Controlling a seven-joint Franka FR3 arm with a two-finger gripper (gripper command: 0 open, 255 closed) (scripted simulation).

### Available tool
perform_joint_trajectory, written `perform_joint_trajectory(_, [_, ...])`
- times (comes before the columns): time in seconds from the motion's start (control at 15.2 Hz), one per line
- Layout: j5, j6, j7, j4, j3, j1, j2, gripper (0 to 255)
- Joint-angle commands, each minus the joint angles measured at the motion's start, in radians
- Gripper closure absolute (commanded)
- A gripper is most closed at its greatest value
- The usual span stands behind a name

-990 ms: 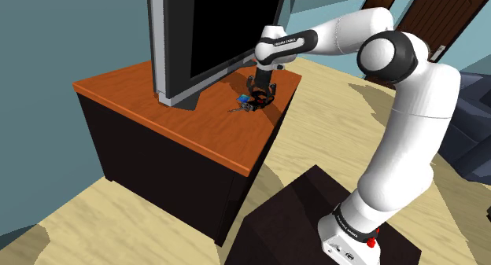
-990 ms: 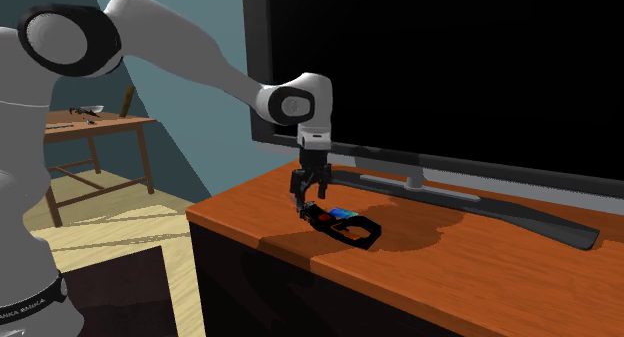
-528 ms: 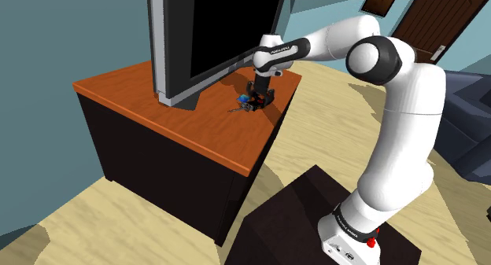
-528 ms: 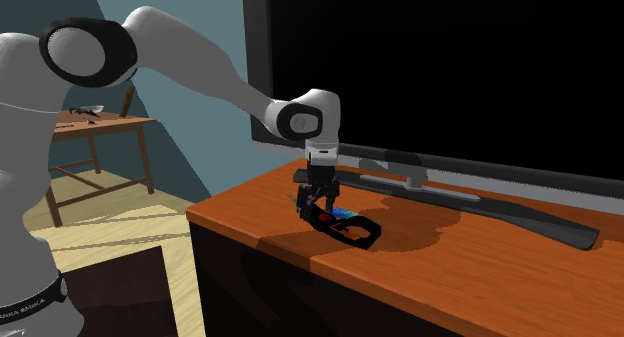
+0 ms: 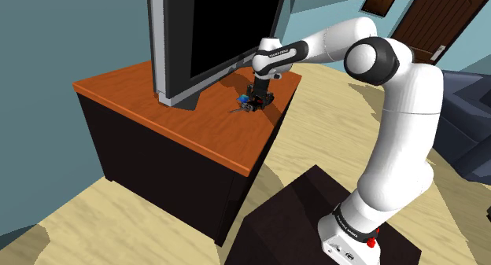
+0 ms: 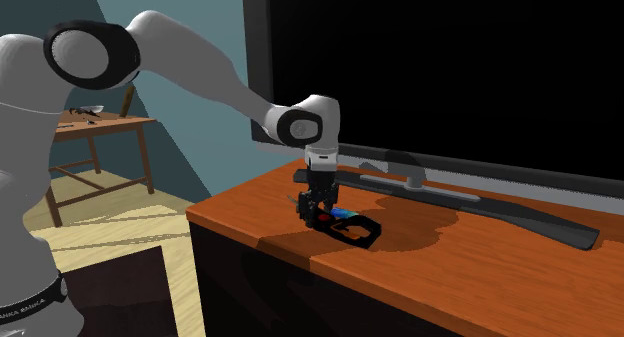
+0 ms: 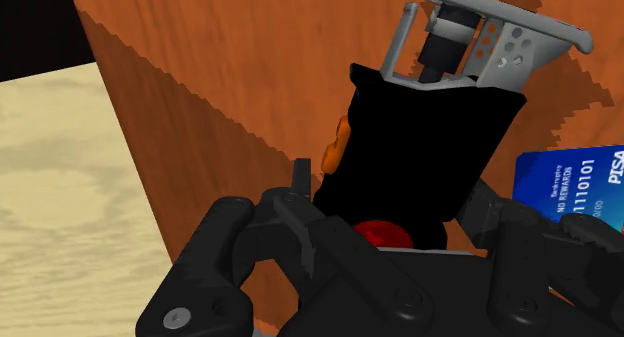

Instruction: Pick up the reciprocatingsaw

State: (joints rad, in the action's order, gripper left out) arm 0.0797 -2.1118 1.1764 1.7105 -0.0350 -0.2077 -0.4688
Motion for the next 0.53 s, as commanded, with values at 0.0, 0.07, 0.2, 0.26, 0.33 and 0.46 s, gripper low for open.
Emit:
perform_joint_trajectory(0.0, [0.000, -0.001, 0.000, 0.000, 0.000, 0.000, -0.001, 255])
perform_joint_trajectory(0.07, [0.000, -0.001, 0.000, 0.001, 0.000, 0.000, -0.001, 255])
perform_joint_trajectory(0.2, [0.000, -0.001, 0.000, 0.001, 0.000, 0.000, 0.000, 255])
perform_joint_trajectory(0.26, [0.000, 0.000, 0.000, -0.002, 0.000, 0.000, -0.002, 255])
perform_joint_trajectory(0.33, [-0.001, 0.011, -0.001, -0.006, 0.000, 0.000, 0.004, 255])
perform_joint_trajectory(0.46, [-0.002, 0.032, -0.003, -0.014, -0.001, -0.001, 0.017, 255])
